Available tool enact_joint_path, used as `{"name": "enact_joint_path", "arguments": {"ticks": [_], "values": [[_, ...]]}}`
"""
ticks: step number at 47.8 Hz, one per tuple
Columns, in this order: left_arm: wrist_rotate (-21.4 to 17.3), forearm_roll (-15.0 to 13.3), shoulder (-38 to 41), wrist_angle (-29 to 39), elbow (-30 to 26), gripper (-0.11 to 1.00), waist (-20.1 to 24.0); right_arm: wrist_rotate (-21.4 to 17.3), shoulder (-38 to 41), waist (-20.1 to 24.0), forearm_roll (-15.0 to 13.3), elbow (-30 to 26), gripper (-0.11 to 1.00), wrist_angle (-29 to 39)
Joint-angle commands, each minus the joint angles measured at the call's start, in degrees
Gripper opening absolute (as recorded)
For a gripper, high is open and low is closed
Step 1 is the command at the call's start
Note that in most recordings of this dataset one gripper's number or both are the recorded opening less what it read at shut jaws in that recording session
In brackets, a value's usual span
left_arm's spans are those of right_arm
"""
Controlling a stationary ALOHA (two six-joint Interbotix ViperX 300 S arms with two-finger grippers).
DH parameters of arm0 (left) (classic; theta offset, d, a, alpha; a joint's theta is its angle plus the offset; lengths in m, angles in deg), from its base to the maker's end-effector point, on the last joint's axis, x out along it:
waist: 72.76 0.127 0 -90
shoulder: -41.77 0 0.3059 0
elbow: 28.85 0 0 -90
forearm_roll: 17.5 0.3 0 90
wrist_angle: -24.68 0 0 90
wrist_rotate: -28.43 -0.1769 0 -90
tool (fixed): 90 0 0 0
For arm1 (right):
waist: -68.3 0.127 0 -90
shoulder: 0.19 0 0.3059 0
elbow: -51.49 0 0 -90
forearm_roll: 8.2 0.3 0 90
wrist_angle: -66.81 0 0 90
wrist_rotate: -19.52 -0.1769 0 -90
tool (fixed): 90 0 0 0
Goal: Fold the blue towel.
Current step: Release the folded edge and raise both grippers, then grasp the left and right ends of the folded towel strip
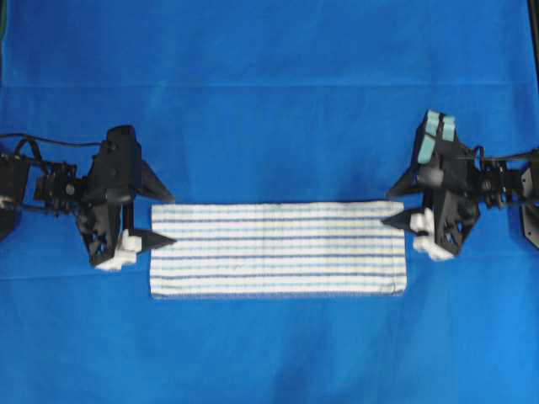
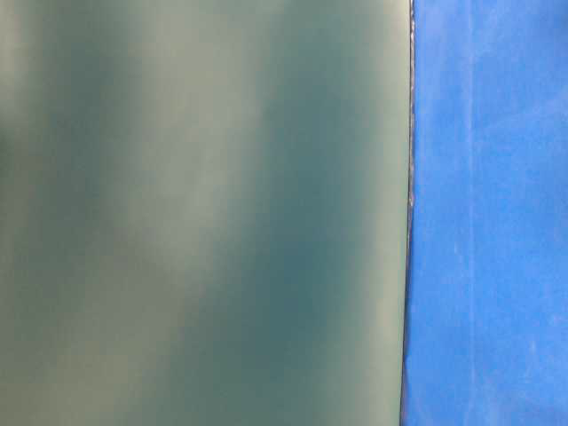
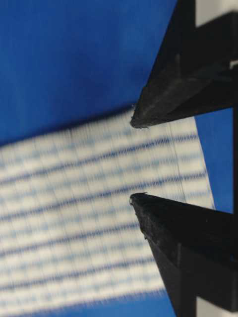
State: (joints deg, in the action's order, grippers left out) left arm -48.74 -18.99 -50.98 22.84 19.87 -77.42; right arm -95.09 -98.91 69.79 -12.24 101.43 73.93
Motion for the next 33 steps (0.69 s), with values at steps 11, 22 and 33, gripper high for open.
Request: {"name": "enact_joint_path", "arguments": {"ticks": [11, 22, 33], "values": [[-1.6, 0.0, 2.3, -1.0, -0.4, 0.78, 2.9, 0.1, 4.7, -2.2, -1.1, 0.2, 0.6, -1.7], [-1.8, 0.0, 9.3, -2.0, -1.1, 0.78, 4.5, 0.1, 11.1, -4.0, -1.1, 0.8, 0.6, -5.8], [-1.7, 0.0, 10.3, -2.0, -0.5, 0.76, 4.6, 0.1, 12.0, -4.0, -1.0, 1.1, 0.59, -5.8]]}}
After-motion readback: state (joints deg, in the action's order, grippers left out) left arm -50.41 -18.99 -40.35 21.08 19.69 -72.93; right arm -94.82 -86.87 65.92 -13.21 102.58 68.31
